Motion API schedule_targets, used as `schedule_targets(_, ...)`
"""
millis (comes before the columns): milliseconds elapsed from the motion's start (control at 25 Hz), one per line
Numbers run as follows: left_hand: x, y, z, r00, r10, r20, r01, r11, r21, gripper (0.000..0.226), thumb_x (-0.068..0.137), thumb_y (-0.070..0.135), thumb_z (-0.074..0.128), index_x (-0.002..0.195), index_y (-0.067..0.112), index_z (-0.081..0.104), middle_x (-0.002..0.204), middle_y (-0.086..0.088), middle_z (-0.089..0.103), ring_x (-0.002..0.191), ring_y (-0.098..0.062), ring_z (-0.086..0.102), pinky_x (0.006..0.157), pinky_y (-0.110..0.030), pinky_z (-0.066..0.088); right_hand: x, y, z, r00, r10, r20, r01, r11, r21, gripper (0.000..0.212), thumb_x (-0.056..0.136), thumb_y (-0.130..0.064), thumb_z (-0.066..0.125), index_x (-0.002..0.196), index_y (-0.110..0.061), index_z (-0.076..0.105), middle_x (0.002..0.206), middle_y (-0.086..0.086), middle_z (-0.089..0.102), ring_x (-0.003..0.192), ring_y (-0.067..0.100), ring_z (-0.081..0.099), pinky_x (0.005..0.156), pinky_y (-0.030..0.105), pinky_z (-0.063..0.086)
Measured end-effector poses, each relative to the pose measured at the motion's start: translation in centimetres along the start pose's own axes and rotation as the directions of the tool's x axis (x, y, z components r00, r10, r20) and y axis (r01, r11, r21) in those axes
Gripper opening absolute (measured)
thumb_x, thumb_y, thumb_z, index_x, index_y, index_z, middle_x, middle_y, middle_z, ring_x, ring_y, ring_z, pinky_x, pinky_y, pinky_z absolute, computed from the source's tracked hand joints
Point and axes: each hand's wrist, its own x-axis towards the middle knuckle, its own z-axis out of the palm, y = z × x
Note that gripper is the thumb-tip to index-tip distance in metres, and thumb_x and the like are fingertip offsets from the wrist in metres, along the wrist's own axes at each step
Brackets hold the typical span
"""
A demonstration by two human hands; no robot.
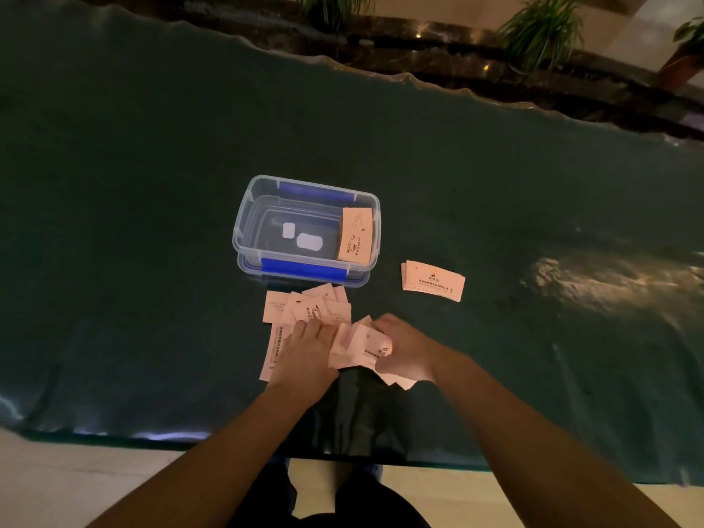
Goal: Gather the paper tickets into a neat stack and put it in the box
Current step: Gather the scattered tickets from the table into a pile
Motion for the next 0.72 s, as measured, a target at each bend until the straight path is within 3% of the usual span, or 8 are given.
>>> schedule_targets(120,-0.2,0.1,-0.1,0.999,0.033,-0.015,-0.034,0.996,-0.085,0.059,0.094,0.038,0.067,0.145,0.022,0.041,0.149,-0.001,0.049,0.135,-0.022,0.042,0.117,-0.042,0.034,0.6,-0.8,0.9,0.995,-0.097,0.038,0.102,0.976,-0.192,0.078,0.081,-0.023,0.077,0.153,-0.027,0.049,0.146,-0.002,0.051,0.132,0.023,0.043,0.109,0.045,0.042)
schedule_targets(200,-0.5,0.2,-0.2,0.999,0.005,-0.042,-0.012,0.988,-0.154,0.057,0.096,0.036,0.067,0.144,0.020,0.041,0.148,-0.003,0.050,0.134,-0.022,0.043,0.116,-0.043,0.035,0.6,-0.9,1.4,0.994,-0.109,0.025,0.112,0.957,-0.266,0.083,0.078,-0.028,0.076,0.155,-0.032,0.046,0.141,-0.001,0.051,0.132,0.021,0.039,0.108,0.045,0.036)
schedule_targets(280,-0.8,0.1,-0.2,0.999,-0.013,-0.050,0.004,0.985,-0.170,0.058,0.095,0.035,0.067,0.144,0.020,0.040,0.148,-0.003,0.049,0.135,-0.022,0.043,0.114,-0.043,0.037,0.4,-0.6,1.5,0.995,-0.097,0.022,0.100,0.968,-0.230,0.082,0.077,-0.030,0.077,0.153,-0.037,0.048,0.133,-0.002,0.051,0.127,0.018,0.042,0.105,0.042,0.037)
schedule_targets(400,-0.8,-0.2,-0.4,0.999,-0.030,-0.034,0.025,0.986,-0.165,0.067,0.088,0.039,0.073,0.145,0.025,0.039,0.148,0.000,0.048,0.132,-0.020,0.042,0.112,-0.043,0.039,-0.5,0.4,1.2,0.999,-0.005,-0.046,0.007,0.999,0.041,0.067,0.077,-0.023,0.079,0.139,-0.034,0.056,0.122,-0.007,0.055,0.109,0.016,0.061,0.092,0.036,0.055)
schedule_targets(480,-0.5,-0.1,-0.5,0.998,-0.067,-0.012,0.064,0.987,-0.150,0.073,0.084,0.042,0.076,0.145,0.027,0.039,0.146,0.001,0.048,0.130,-0.019,0.041,0.110,-0.043,0.041,-1.0,1.1,0.8,0.988,0.110,-0.108,-0.075,0.955,0.287,0.059,0.079,-0.015,0.078,0.131,-0.030,0.055,0.120,-0.007,0.064,0.101,0.012,0.065,0.081,0.035,0.057)
schedule_targets(600,-0.1,0.9,-0.7,0.993,-0.117,-0.003,0.116,0.989,-0.094,0.072,0.081,0.051,0.077,0.141,0.027,0.045,0.143,0.001,0.048,0.130,-0.020,0.042,0.110,-0.043,0.042,-1.6,1.4,1.6,0.943,0.318,-0.103,-0.186,0.756,0.628,0.059,0.088,-0.008,0.073,0.136,-0.026,0.044,0.123,-0.006,0.063,0.107,0.015,0.063,0.083,0.039,0.052)
schedule_targets(720,0.0,2.1,-0.3,0.993,-0.114,0.040,0.118,0.988,-0.103,0.071,0.084,0.052,0.073,0.143,0.021,0.048,0.142,-0.002,0.048,0.130,-0.022,0.042,0.111,-0.042,0.040,-1.3,1.1,3.9,0.884,0.463,-0.065,-0.167,0.441,0.882,0.055,0.092,0.001,0.062,0.142,-0.015,0.048,0.128,0.007,0.069,0.114,0.030,0.069,0.098,0.057,0.058)
